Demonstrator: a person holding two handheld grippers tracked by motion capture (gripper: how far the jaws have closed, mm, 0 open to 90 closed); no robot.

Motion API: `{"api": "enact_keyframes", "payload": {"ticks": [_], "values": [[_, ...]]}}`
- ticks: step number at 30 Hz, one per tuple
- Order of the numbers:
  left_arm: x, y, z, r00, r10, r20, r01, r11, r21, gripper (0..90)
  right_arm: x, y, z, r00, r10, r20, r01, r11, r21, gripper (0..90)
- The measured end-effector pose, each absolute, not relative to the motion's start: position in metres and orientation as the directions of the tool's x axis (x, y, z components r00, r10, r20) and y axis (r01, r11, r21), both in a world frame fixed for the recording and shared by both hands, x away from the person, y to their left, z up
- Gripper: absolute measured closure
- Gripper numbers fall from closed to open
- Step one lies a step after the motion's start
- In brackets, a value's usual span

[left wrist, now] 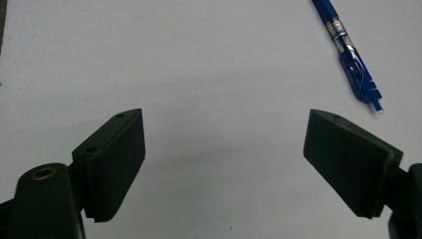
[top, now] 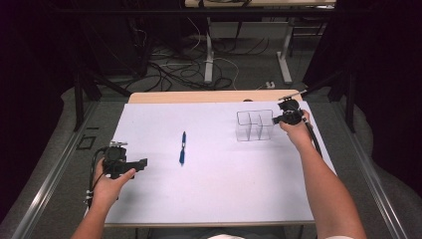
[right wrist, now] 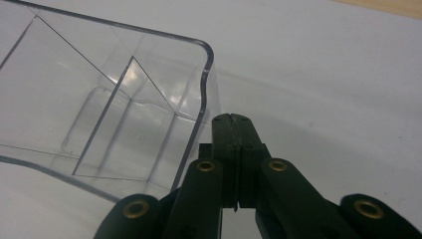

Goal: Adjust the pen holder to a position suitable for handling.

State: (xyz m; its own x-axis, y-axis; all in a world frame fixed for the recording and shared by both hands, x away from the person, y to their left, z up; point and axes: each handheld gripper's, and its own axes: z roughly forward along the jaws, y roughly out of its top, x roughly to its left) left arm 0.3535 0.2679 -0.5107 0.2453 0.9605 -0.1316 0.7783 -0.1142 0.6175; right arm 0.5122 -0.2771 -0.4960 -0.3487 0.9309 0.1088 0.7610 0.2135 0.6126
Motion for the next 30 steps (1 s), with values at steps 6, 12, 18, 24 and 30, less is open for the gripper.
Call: {"api": "enact_keyframes", "payload": {"ticks": [6, 12, 18, 24, 30], "values": [[0.353, 0.268, -0.51, 0.248, 0.96, -0.133, 0.778, -0.115, 0.618, 16.4, 0.514, -0.261, -0.497, -0.373, 0.92, 0.118, 0.756, 0.227, 0.614, 90.0], [0.353, 0.267, -0.51, 0.25, 0.959, -0.132, 0.778, -0.117, 0.617, 16.4, 0.513, -0.242, -0.502, -0.393, 0.909, 0.139, 0.756, 0.234, 0.611, 90.0], [0.354, 0.267, -0.511, 0.25, 0.959, -0.131, 0.778, -0.118, 0.617, 16.5, 0.512, -0.223, -0.506, -0.399, 0.904, 0.154, 0.759, 0.231, 0.608, 90.0], [0.353, 0.267, -0.51, 0.25, 0.959, -0.131, 0.777, -0.118, 0.618, 16.4, 0.511, -0.203, -0.508, -0.408, 0.897, 0.17, 0.763, 0.233, 0.603, 90.0], [0.353, 0.267, -0.51, 0.249, 0.959, -0.132, 0.776, -0.116, 0.62, 16.4, 0.51, -0.185, -0.51, -0.423, 0.888, 0.179, 0.761, 0.241, 0.602, 90.0]]}}
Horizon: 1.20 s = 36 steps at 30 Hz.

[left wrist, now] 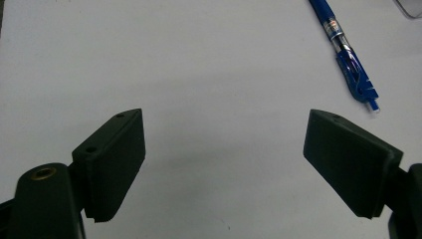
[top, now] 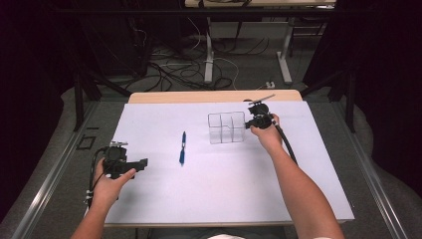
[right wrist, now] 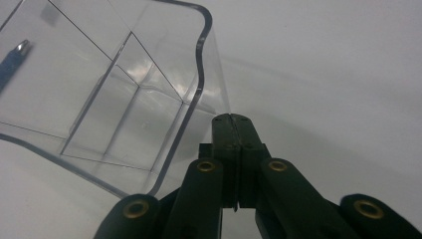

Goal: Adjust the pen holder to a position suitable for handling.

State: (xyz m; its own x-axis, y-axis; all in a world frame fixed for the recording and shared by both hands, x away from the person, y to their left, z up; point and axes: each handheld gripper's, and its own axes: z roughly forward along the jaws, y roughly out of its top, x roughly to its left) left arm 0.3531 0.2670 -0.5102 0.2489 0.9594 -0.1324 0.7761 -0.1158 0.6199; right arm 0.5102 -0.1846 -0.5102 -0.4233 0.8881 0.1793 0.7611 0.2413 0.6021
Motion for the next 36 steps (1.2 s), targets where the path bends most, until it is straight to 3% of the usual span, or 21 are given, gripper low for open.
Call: {"api": "enact_keyframes", "payload": {"ticks": [15, 21, 34, 36], "values": [[0.353, 0.267, -0.51, 0.254, 0.959, -0.126, 0.775, -0.123, 0.62, 16.4, 0.507, -0.157, -0.516, -0.415, 0.886, 0.209, 0.778, 0.226, 0.586, 90.0], [0.353, 0.267, -0.51, 0.251, 0.96, -0.127, 0.773, -0.119, 0.623, 16.4, 0.502, -0.15, -0.516, -0.366, 0.904, 0.221, 0.828, 0.209, 0.52, 90.0], [0.353, 0.268, -0.511, 0.253, 0.96, -0.123, 0.77, -0.122, 0.626, 16.4, 0.5, -0.147, -0.519, -0.373, 0.896, 0.243, 0.83, 0.204, 0.519, 90.0], [0.353, 0.267, -0.511, 0.255, 0.96, -0.12, 0.77, -0.126, 0.625, 16.4, 0.498, -0.146, -0.518, -0.367, 0.9, 0.234, 0.828, 0.201, 0.524, 86.8]]}}
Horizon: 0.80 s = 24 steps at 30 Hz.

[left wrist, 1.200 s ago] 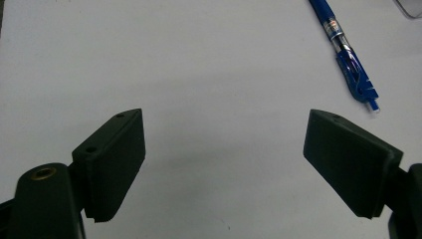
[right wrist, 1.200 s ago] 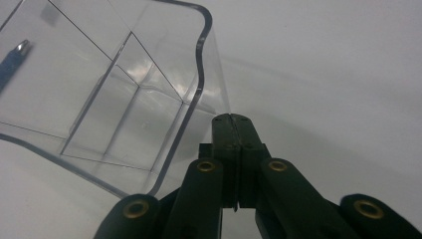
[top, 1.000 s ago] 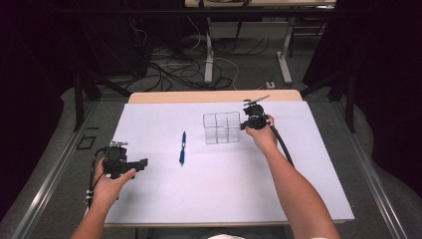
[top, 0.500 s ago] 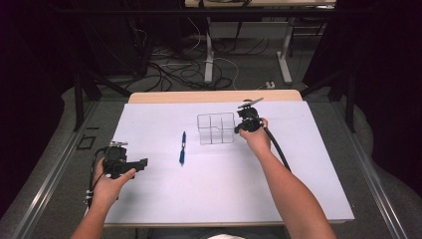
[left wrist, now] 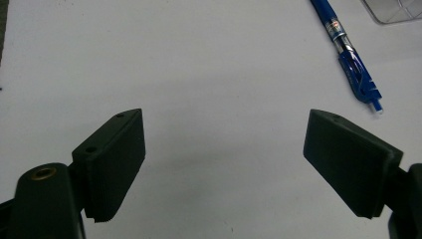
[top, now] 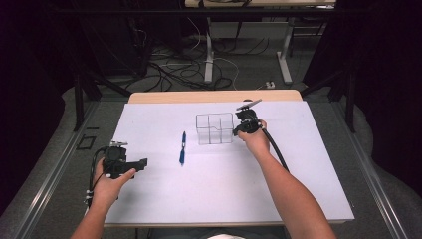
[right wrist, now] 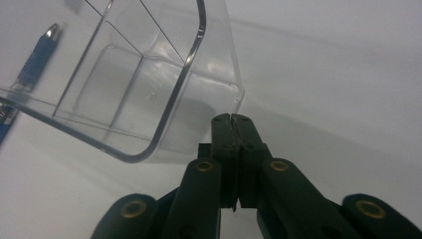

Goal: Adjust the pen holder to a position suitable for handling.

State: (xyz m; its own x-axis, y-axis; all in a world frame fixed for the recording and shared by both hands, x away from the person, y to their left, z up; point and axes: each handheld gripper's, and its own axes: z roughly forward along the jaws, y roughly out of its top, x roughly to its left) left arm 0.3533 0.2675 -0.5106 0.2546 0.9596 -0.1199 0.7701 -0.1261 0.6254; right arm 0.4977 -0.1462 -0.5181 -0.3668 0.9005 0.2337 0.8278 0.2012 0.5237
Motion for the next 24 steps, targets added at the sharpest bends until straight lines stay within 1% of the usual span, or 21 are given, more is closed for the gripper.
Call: {"api": "enact_keyframes", "payload": {"ticks": [1, 2, 12, 13, 15, 16, 18, 20, 23, 24], "values": [[0.353, 0.267, -0.51, 0.254, 0.96, -0.118, 0.77, -0.127, 0.626, 16.4, 0.497, -0.146, -0.518, -0.369, 0.902, 0.225, 0.819, 0.202, 0.537, 85.4], [0.353, 0.267, -0.51, 0.254, 0.96, -0.118, 0.77, -0.127, 0.626, 16.4, 0.495, -0.145, -0.516, -0.352, 0.912, 0.209, 0.832, 0.203, 0.517, 84.1], [0.353, 0.269, -0.51, 0.251, 0.961, -0.117, 0.771, -0.125, 0.625, 16.5, 0.485, -0.151, -0.502, -0.391, 0.91, 0.137, 0.808, 0.269, 0.524, 61.4], [0.353, 0.269, -0.51, 0.251, 0.961, -0.117, 0.771, -0.125, 0.625, 16.5, 0.485, -0.151, -0.502, -0.391, 0.91, 0.137, 0.808, 0.269, 0.524, 61.4], [0.353, 0.269, -0.51, 0.253, 0.96, -0.118, 0.773, -0.127, 0.621, 16.4, 0.481, -0.152, -0.497, -0.392, 0.913, 0.114, 0.81, 0.283, 0.513, 55.3], [0.353, 0.269, -0.51, 0.253, 0.96, -0.118, 0.774, -0.127, 0.621, 16.4, 0.48, -0.154, -0.496, -0.407, 0.909, 0.093, 0.8, 0.306, 0.517, 53.2], [0.353, 0.269, -0.51, 0.252, 0.96, -0.118, 0.773, -0.127, 0.621, 16.4, 0.476, -0.156, -0.493, -0.4, 0.911, 0.102, 0.805, 0.296, 0.514, 47.8], [0.353, 0.269, -0.51, 0.25, 0.961, -0.116, 0.771, -0.126, 0.624, 16.5, 0.472, -0.159, -0.491, -0.413, 0.908, 0.078, 0.794, 0.316, 0.52, 43.0], [0.353, 0.268, -0.51, 0.25, 0.961, -0.117, 0.772, -0.125, 0.623, 16.5, 0.468, -0.161, -0.489, -0.409, 0.911, 0.062, 0.789, 0.318, 0.526, 40.4], [0.353, 0.268, -0.51, 0.25, 0.961, -0.119, 0.773, -0.124, 0.622, 16.7, 0.463, -0.165, -0.488, -0.426, 0.902, 0.067, 0.778, 0.328, 0.535, 36.7]]}}
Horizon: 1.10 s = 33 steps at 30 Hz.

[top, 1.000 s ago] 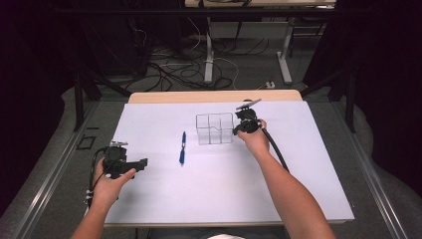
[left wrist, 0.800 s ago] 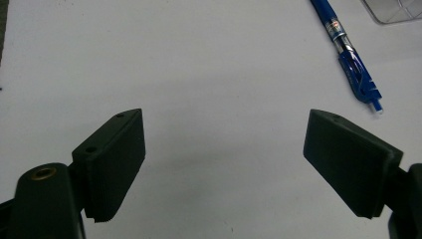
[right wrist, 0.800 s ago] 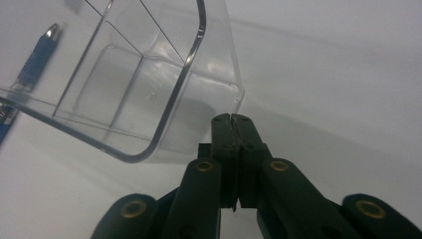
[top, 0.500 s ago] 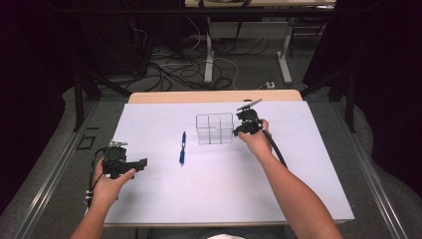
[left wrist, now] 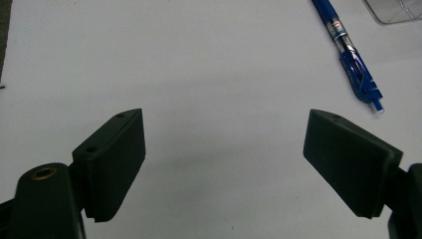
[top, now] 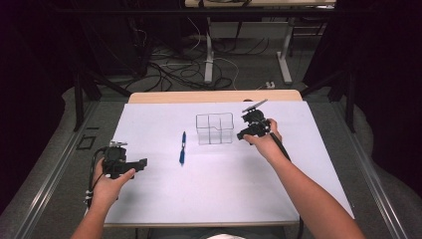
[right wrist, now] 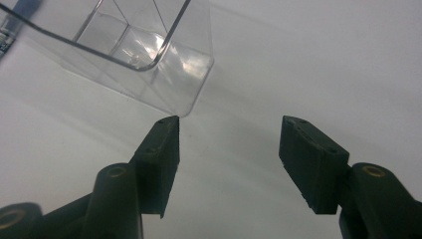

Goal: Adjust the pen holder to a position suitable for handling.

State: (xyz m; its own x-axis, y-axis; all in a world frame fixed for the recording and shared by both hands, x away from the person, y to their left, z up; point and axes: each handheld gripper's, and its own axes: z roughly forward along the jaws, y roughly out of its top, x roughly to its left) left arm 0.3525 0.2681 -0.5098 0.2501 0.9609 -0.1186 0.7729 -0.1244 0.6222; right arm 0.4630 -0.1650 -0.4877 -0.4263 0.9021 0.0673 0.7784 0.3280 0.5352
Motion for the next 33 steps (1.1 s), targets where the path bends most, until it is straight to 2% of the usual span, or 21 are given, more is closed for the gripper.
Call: {"api": "enact_keyframes", "payload": {"ticks": [6, 10, 12, 16, 21, 27, 29, 33], "values": [[0.352, 0.268, -0.509, 0.248, 0.961, -0.124, 0.774, -0.119, 0.622, 16.8, 0.451, -0.174, -0.483, -0.437, 0.898, 0.048, 0.754, 0.337, 0.564, 32.6], [0.352, 0.267, -0.508, 0.25, 0.959, -0.135, 0.775, -0.114, 0.622, 16.8, 0.442, -0.18, -0.479, -0.423, 0.902, 0.085, 0.762, 0.303, 0.573, 28.0], [0.351, 0.267, -0.507, 0.252, 0.957, -0.144, 0.778, -0.111, 0.618, 16.8, 0.434, -0.184, -0.477, -0.426, 0.897, 0.12, 0.759, 0.282, 0.587, 17.5], [0.351, 0.267, -0.507, 0.246, 0.956, -0.158, 0.778, -0.097, 0.621, 16.7, 0.424, -0.188, -0.477, -0.432, 0.892, 0.132, 0.748, 0.273, 0.605, 13.8], [0.351, 0.267, -0.509, 0.232, 0.959, -0.165, 0.781, -0.083, 0.62, 15.2, 0.409, -0.192, -0.48, -0.445, 0.885, 0.134, 0.742, 0.281, 0.608, 0.0], [0.351, 0.267, -0.51, 0.229, 0.96, -0.164, 0.782, -0.081, 0.618, 11.5, 0.39, -0.199, -0.485, -0.424, 0.9, 0.105, 0.722, 0.265, 0.639, 0.0], [0.351, 0.267, -0.509, 0.234, 0.961, -0.147, 0.785, -0.098, 0.612, 5.6, 0.378, -0.203, -0.489, -0.413, 0.905, 0.105, 0.714, 0.25, 0.654, 0.0], [0.351, 0.264, -0.51, 0.24, 0.96, -0.145, 0.779, -0.101, 0.619, 1.6, 0.367, -0.207, -0.494, -0.409, 0.903, 0.131, 0.719, 0.231, 0.656, 0.0]]}}
